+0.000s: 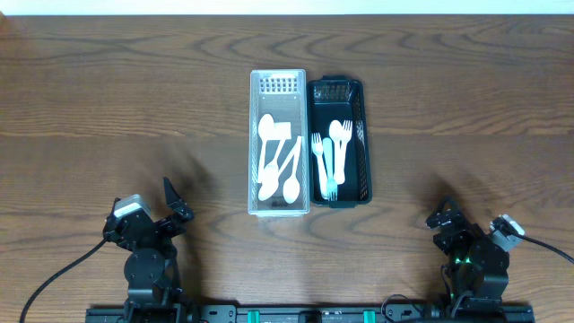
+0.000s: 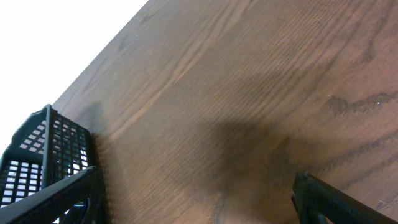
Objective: Pack container
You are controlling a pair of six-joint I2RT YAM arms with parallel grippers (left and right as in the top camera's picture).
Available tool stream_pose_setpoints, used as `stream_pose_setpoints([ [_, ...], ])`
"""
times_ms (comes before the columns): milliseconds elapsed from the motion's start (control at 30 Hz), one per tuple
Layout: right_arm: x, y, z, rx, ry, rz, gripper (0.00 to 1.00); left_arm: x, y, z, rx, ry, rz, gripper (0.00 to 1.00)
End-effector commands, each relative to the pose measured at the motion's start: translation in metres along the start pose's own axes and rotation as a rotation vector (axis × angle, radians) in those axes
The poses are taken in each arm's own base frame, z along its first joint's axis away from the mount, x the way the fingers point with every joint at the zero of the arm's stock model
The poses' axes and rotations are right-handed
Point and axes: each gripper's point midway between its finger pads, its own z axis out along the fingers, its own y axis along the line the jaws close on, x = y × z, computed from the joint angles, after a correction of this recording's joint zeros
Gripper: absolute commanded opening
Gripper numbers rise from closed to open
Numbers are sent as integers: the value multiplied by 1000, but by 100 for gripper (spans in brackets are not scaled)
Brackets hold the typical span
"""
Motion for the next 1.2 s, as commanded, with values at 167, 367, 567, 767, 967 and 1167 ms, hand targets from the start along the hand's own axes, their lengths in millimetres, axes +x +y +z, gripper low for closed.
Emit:
stream_pose_setpoints([
  [167,0,0,0,1,-6,6,99,18,5,4,-23,46,10,98],
  [367,0,0,0,1,-6,6,99,23,5,5,-27,67,19,98],
  [567,0,0,0,1,-6,6,99,23,5,5,-27,67,19,98],
  [767,0,0,0,1,-6,6,99,23,5,5,-27,67,19,98],
  [967,0,0,0,1,-6,6,99,23,5,5,-27,67,19,98],
  [1167,0,0,0,1,-6,6,99,23,5,5,-27,67,19,98],
])
